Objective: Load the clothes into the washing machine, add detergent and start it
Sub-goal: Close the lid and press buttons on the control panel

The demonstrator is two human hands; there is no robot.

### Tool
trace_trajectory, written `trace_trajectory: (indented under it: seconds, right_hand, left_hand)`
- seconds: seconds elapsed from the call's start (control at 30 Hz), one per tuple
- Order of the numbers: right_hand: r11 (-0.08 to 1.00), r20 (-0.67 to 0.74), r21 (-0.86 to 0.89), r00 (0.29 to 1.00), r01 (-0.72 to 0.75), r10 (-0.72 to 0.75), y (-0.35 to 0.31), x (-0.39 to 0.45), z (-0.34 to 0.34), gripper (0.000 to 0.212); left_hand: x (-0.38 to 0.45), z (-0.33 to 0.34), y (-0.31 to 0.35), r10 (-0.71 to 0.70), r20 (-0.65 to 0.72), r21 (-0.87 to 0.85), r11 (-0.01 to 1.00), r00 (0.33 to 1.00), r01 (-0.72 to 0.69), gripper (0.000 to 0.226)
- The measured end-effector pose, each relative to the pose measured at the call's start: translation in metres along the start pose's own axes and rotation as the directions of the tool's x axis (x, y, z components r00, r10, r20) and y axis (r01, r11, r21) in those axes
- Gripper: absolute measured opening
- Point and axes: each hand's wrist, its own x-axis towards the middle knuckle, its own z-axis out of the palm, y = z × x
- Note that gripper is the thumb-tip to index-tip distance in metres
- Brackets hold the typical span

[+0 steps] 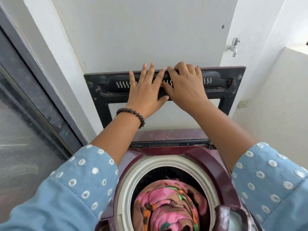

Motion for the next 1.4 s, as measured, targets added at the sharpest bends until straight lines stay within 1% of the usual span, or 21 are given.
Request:
trace_trajectory:
  seconds: [0.17,0.3,0.47,0.57,0.7,0.87,1.0,1.2,1.3,1.4]
  right_hand:
    - [1.000,-0.046,0.014,0.999,0.020,-0.019,-0.004,-0.021,-0.026,0.041]
    - [0.999,-0.070,0.016,0.997,0.040,-0.039,-0.009,-0.042,-0.040,0.041]
    - [0.995,-0.052,0.071,0.996,0.073,-0.069,-0.007,-0.076,-0.047,0.047]
    - [0.989,-0.055,0.105,0.994,0.101,-0.096,-0.009,-0.097,-0.053,0.041]
    - [0.988,-0.037,0.074,0.990,0.137,-0.134,-0.012,-0.126,-0.059,0.040]
    - [0.978,0.015,0.103,0.983,0.179,-0.181,-0.018,-0.163,-0.066,0.037]
    - [0.965,0.118,0.142,0.964,0.219,-0.236,-0.021,-0.190,-0.074,0.038]
    - [0.948,0.179,0.201,0.942,0.246,-0.282,-0.029,-0.236,-0.069,0.033]
    - [0.947,0.239,0.226,0.929,0.229,-0.282,-0.032,-0.257,-0.065,0.036]
    - [0.947,0.290,0.231,0.913,0.224,-0.287,-0.034,-0.278,-0.058,0.038]
  left_hand:
    - [-0.025,-0.021,0.009,0.008,-0.007,-0.021,1.000,1.000,-0.008,0.062]
    - [-0.049,-0.033,0.017,-0.003,-0.049,-0.047,0.999,0.999,0.000,0.047]
    - [-0.086,-0.038,0.029,-0.016,-0.084,-0.079,0.997,0.996,0.009,0.043]
    - [-0.108,-0.040,0.039,-0.046,-0.092,-0.105,0.994,0.995,0.036,0.042]
    - [-0.138,-0.041,0.052,-0.078,-0.094,-0.125,0.990,0.992,0.066,0.039]
    - [-0.178,-0.044,0.066,-0.101,-0.042,-0.117,0.988,0.994,0.096,0.037]
    - [-0.209,-0.043,0.075,-0.099,-0.019,-0.112,0.989,0.995,0.097,0.034]
    - [-0.247,-0.029,0.080,-0.078,0.100,-0.103,0.991,0.992,0.088,0.034]
    - [-0.266,-0.020,0.085,-0.091,0.167,-0.075,0.992,0.982,0.104,0.037]
    - [-0.284,-0.009,0.089,-0.096,0.202,-0.072,0.991,0.975,0.113,0.039]
